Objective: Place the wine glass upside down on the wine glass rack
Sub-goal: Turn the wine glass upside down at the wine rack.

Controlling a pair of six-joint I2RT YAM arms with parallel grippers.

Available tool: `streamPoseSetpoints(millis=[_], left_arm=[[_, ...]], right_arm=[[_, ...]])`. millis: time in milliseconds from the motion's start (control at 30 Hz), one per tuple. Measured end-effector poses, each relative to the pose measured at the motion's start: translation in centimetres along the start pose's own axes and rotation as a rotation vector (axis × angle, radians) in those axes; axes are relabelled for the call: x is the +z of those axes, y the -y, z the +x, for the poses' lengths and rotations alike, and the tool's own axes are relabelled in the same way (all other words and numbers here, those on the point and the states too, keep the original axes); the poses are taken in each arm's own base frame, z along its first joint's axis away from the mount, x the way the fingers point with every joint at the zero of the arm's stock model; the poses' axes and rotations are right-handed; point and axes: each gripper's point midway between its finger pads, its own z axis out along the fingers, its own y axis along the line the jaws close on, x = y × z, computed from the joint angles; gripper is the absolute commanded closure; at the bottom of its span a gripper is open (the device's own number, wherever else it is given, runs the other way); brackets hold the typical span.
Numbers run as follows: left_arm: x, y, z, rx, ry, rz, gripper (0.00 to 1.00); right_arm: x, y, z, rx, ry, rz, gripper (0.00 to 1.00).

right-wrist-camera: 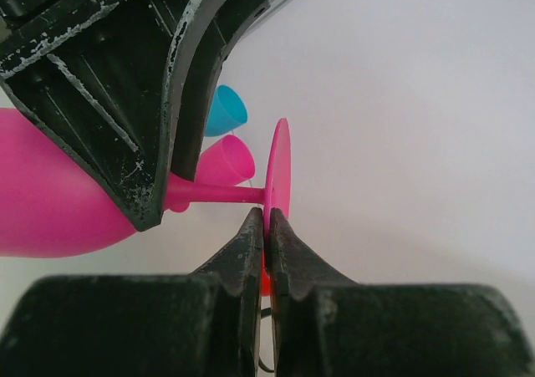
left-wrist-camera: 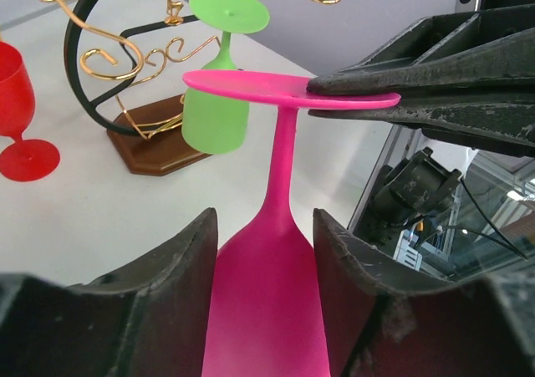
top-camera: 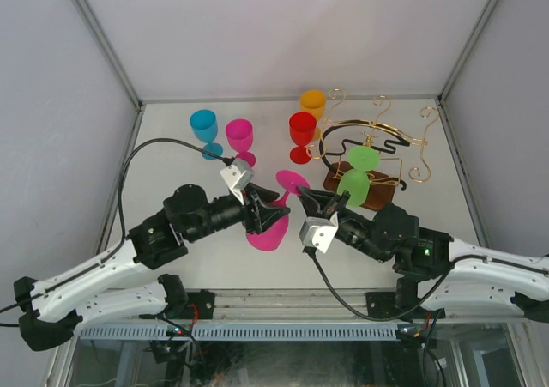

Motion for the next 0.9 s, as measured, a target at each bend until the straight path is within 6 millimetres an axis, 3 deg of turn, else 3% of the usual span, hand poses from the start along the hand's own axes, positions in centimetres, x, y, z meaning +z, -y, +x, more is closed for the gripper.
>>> streamPoseSetpoints(millis=[100,267,567,667,900], left_arm=[[0.7,0.3,-0.2,0.012,0.015,0.007,0.6],[1.1,0.5,-0.6,0.025,0.034,0.01,0.65],[1.7,1.1,-1.1,0.029,0.058,0.027,0.68],[1.9,1.2,-1.0,0.029,0.057,0.031,0.62],[2.1,1.4,-1.1,0.03,0.061,0.042,0.63]], right_arm=[[-0.8,0.0,-0.1,0.002,0.006,-0.009,1.0],[-1.1,-0.4,0.2,0.004,-0.003,-0.019,1.0],[-1.8,0.0,0.1,0.054,0.006,-0.003,1.0],[-2.1,-0.1,0.3,0.064,0.002,-0.011,1.0],[-2.3,-0.5,0.2,0.099,0.011,-0.024,1.0]])
